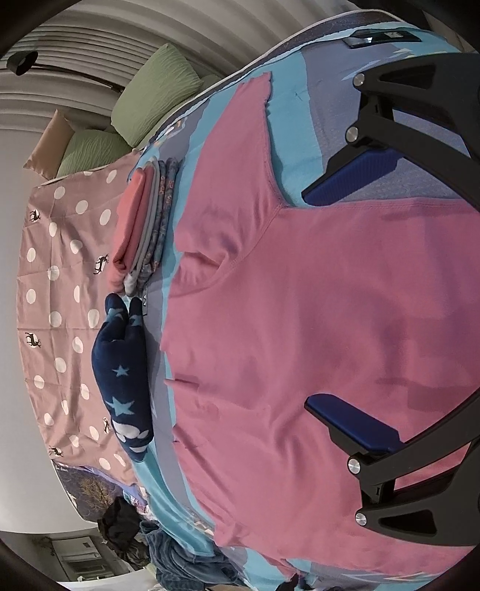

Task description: Fold small clothes

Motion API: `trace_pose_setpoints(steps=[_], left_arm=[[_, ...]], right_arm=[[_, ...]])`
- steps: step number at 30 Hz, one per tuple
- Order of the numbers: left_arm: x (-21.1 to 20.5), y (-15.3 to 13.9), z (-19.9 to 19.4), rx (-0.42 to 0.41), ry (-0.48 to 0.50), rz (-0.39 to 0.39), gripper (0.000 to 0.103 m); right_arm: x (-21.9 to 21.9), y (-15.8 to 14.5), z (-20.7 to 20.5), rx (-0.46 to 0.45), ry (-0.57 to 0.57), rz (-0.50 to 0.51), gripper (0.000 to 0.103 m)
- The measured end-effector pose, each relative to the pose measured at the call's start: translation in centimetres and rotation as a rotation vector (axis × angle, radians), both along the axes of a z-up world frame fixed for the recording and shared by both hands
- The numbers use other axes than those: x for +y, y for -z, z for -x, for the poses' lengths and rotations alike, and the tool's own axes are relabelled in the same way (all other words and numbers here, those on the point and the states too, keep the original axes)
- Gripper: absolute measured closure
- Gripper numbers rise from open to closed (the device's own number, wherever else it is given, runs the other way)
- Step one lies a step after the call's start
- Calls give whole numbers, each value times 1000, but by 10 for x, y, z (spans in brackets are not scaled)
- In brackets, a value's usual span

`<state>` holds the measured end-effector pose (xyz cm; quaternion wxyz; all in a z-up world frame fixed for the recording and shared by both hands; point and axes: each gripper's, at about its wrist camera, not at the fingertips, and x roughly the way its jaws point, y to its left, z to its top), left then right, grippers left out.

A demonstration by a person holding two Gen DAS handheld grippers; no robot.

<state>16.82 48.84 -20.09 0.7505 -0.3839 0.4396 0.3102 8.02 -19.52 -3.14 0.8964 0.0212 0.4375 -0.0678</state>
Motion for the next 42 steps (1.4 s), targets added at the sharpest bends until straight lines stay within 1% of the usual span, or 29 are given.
trace_pose_setpoints(steps=[2,3,5,6,8,10,11,12,14,16,17,18,19,20,23,25,26,28,30,31,32,33,35,37,39,40,42], left_arm=[[-17,-29,1,-80,71,-58,97],[-28,-43,-1,-120,114,-72,97],[-66,-83,-5,-221,241,-102,97],[-84,-100,-7,-258,295,-120,97],[-143,-143,-12,-367,470,-154,97],[-196,-170,-16,-445,610,-171,97],[-234,-187,-15,-496,706,-178,97],[-262,-196,-14,-526,769,-176,97],[-323,-210,-11,-588,921,-141,97],[-376,-211,-3,-621,1046,-93,97],[-404,-210,0,-625,1113,-74,97],[-424,-204,2,-622,1156,-66,97],[-443,-197,5,-613,1193,-59,97],[-467,-185,6,-588,1240,-47,97],[-508,-154,9,-504,1302,-26,97],[-523,-138,13,-467,1321,-29,97],[-529,-129,15,-445,1334,-16,97],[-526,-118,8,-423,1348,0,97],[-526,-113,13,-418,1371,-21,84],[-524,-112,13,-422,1375,-40,70],[-521,-116,18,-432,1371,-64,60],[-518,-119,23,-446,1366,-97,57],[-506,-127,34,-469,1355,-155,48],[-487,-133,43,-469,1318,-218,41],[-463,-132,49,-447,1256,-293,39],[-448,-130,50,-423,1214,-323,38],[-418,-124,51,-378,1131,-353,37]], right_arm=[[-4,2,-1,1,7,-6,1],[-5,3,-1,2,10,-8,1],[-7,5,-3,5,16,-18,1],[-7,6,-3,6,19,-28,1],[-8,5,-1,-1,16,-54,1],[-8,4,2,-11,10,-59,1],[-8,3,4,-16,7,-58,1],[-10,2,6,-20,5,-59,1],[-16,1,8,-24,17,-59,1],[-27,2,10,-24,43,-73,1],[-31,2,10,-24,55,-81,1],[-36,2,10,-26,65,-90,1],[-41,1,11,-28,75,-102,1],[-45,1,12,-31,81,-111,1],[-52,0,14,-40,84,-123,1],[-55,1,14,-41,76,-128,1],[-56,1,13,-40,70,-138,1],[-57,0,11,-39,56,-161,1],[-57,-1,6,-42,38,-182,1],[-56,-1,4,-43,27,-191,1],[-54,-2,2,-43,9,-206,1],[-52,-2,0,-44,-14,-226,2],[-46,-3,-6,-36,-82,-273,9],[-39,-3,-14,-12,-170,-331,18],[-28,0,-25,25,-261,-387,19],[-23,1,-30,38,-297,-406,19],[-9,6,-45,65,-352,-416,19]])
